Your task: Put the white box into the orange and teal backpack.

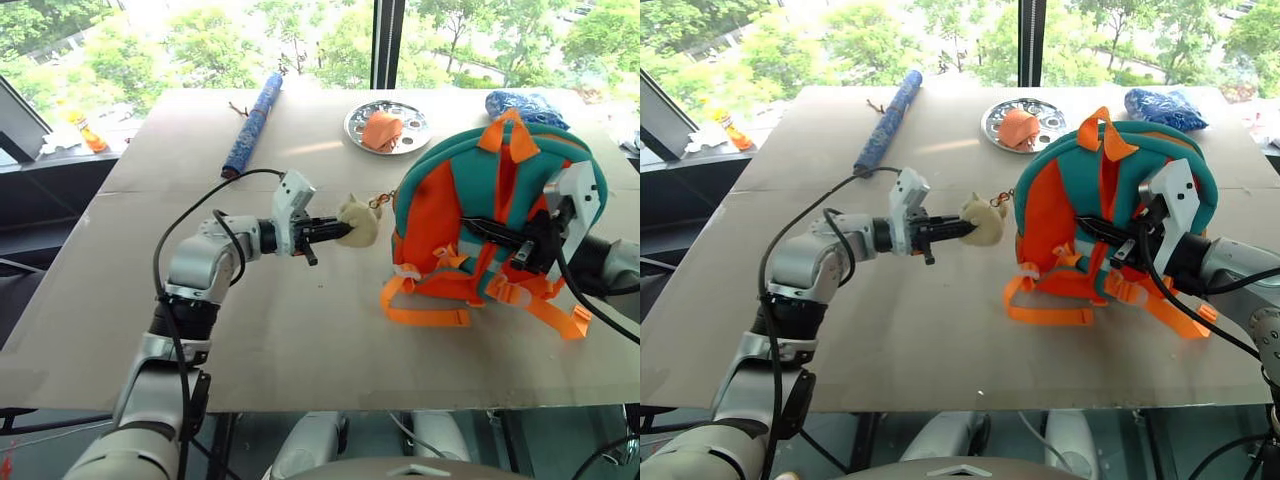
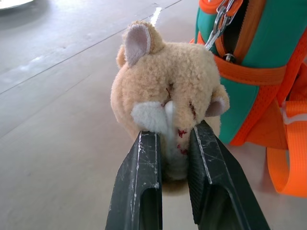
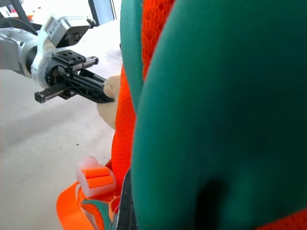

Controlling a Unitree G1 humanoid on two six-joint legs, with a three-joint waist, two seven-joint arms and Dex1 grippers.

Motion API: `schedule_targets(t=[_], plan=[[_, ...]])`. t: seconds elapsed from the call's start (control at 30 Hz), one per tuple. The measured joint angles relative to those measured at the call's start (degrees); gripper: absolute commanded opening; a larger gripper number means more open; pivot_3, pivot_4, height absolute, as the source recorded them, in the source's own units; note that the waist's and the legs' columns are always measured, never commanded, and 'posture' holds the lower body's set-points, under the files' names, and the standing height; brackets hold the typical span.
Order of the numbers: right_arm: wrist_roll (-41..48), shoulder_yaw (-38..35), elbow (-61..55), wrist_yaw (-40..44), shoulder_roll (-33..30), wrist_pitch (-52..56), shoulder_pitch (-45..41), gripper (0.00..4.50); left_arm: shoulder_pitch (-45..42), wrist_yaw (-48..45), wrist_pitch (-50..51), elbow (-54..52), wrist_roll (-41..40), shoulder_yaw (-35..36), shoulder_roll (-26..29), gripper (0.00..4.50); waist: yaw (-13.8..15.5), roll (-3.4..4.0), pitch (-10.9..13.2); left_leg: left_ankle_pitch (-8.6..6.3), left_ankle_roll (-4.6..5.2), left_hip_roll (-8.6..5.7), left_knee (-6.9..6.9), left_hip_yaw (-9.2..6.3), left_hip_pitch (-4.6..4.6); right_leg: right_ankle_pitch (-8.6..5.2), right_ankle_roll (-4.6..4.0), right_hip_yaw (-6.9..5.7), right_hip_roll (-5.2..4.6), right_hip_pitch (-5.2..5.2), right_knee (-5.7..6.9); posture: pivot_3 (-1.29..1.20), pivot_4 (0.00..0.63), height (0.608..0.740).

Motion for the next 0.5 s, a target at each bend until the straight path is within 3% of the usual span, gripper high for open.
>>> schedule_targets(t=[0.17, 0.37, 0.5], plan=[[-1.43, -0.01, 1.35, -0.28, 0.00, 0.02, 0.02, 0.00, 3.00, -2.26, -0.96, -3.58, 2.45, -4.73, 2.74, 0.13, -0.18, 0.02, -0.01, 0.00, 0.00, 0.00, -0.12, 0.08, 0.06, 0.00, 0.00, 0.09, -0.01, 0.00, -0.04, 0.00, 0.150, 0.731], [-1.60, -1.61, 1.49, -1.06, -0.02, 0.52, 0.64, 0.00, 6.15, 2.32, -2.79, -9.18, 9.95, -13.33, 0.69, 0.12, 0.67, 0.12, -0.23, 0.00, 0.02, -0.03, -0.12, 0.04, 0.11, 0.00, 0.00, 0.05, -0.06, 0.12, -0.09, 0.00, 0.150, 0.731], [-2.69, -3.02, 1.59, -1.08, -0.84, 0.58, 1.78, 0.00, 6.20, 5.11, -2.95, -9.94, 11.74, -14.39, -3.80, 0.12, 2.08, 0.23, -0.44, -0.02, 0.07, -0.07, -0.07, 0.00, 0.12, 0.00, 0.01, 0.03, -0.07, 0.20, -0.11, 0.00, 0.150, 0.731]])
